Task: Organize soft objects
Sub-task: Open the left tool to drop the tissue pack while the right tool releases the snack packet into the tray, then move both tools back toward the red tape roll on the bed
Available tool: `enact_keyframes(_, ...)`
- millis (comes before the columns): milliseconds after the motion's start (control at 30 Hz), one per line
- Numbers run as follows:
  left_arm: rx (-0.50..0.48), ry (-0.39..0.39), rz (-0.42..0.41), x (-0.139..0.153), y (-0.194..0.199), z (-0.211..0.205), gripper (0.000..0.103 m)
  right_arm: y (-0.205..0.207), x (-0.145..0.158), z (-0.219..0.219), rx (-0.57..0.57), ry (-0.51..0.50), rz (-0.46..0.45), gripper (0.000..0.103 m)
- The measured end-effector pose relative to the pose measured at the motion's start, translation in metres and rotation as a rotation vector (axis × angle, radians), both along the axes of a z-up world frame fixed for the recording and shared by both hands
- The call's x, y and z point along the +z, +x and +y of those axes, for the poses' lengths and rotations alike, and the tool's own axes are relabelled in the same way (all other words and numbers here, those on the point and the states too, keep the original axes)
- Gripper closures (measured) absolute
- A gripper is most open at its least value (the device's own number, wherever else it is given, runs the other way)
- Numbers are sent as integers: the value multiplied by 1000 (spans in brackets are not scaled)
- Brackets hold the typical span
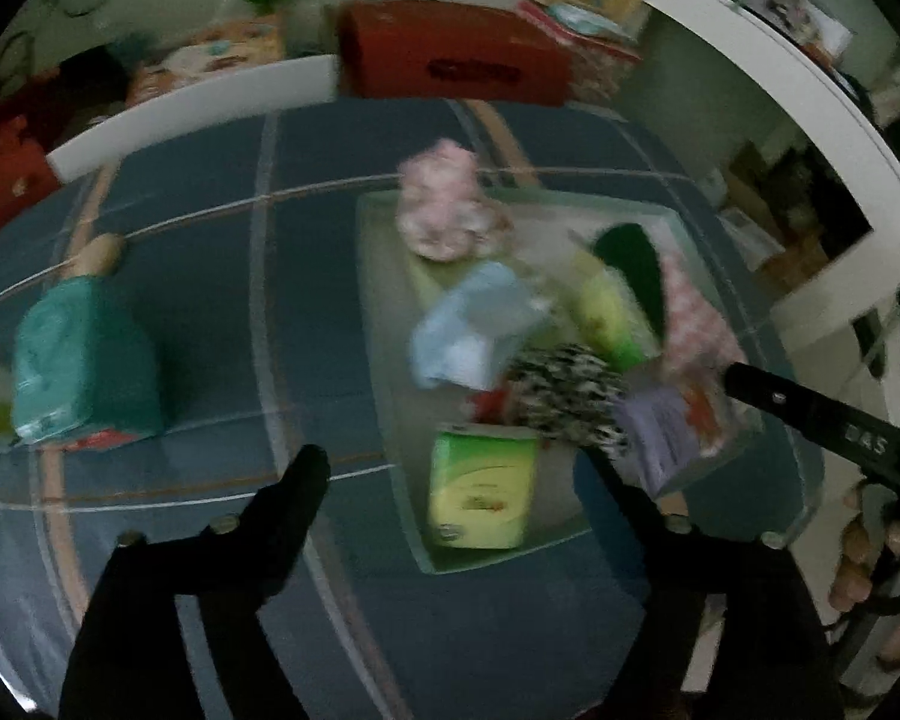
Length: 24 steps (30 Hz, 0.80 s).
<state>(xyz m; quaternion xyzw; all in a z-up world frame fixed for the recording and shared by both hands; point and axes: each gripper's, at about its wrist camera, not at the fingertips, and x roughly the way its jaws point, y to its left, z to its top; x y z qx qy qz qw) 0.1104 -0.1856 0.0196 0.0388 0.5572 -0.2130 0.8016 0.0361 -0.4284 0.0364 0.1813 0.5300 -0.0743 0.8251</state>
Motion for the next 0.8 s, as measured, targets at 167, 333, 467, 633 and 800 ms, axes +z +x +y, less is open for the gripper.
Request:
enact_keyframes(167, 79, 27, -50, 13, 1, 31, 12, 0, 16, 26, 40, -97, -23, 30)
enact_keyframes(333, 134, 29, -75, 19, 0, 67, 12, 7, 20, 59, 92, -103, -50, 28)
enact_keyframes(467, 171, 27, -90, 26, 2, 97, 12, 16, 23, 85, 142, -112, -62, 28)
enact_keyframes(633, 214, 18, -98, 33, 11, 132, 12, 30, 24, 115, 195, -121, -62, 28)
enact_keyframes(800, 287, 38, -117, 41, 26, 175, 12, 49, 24, 144, 253, -125, -51, 28)
